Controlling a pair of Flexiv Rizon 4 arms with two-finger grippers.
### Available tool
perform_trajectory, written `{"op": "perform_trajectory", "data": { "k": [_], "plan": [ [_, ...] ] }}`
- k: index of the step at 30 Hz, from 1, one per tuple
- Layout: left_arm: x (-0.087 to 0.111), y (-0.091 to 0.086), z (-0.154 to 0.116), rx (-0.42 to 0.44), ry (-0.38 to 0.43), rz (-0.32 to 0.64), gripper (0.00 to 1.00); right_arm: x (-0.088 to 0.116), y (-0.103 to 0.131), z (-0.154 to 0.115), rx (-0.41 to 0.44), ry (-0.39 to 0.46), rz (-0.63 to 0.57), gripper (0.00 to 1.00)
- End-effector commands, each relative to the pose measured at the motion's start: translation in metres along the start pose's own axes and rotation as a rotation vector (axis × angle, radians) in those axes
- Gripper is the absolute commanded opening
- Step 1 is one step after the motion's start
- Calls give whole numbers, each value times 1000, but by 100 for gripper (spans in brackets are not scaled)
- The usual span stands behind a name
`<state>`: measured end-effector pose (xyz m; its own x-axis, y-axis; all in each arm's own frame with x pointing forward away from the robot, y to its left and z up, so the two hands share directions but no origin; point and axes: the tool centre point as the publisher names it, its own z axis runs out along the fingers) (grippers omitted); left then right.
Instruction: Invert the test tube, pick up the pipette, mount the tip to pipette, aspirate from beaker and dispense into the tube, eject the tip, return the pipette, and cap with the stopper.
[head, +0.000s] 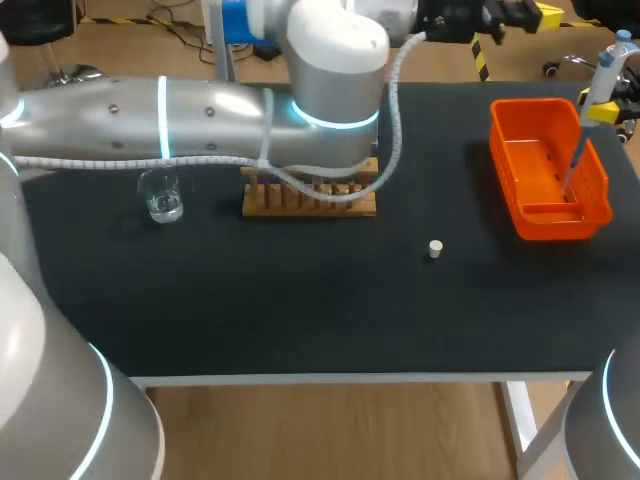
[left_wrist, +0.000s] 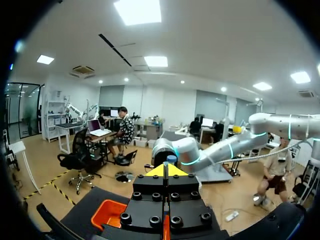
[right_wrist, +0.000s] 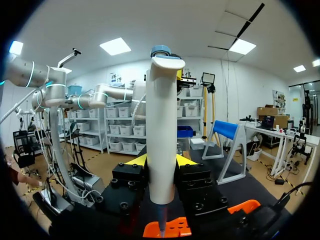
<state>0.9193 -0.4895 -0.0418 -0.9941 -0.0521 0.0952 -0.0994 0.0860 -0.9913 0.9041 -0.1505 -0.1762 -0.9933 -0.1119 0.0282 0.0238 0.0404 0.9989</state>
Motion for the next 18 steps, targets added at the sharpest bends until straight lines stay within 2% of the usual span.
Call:
{"op": "perform_trajectory", "data": {
  "k": [1,18],
  "plan": [
    [-3,3,16,49,-2,2,0,-1,0,-2,2,5,0,0],
    [-4,4,17,50,-1,-1,0,-1,0,-2,2,5,0,0]
  ]
}}
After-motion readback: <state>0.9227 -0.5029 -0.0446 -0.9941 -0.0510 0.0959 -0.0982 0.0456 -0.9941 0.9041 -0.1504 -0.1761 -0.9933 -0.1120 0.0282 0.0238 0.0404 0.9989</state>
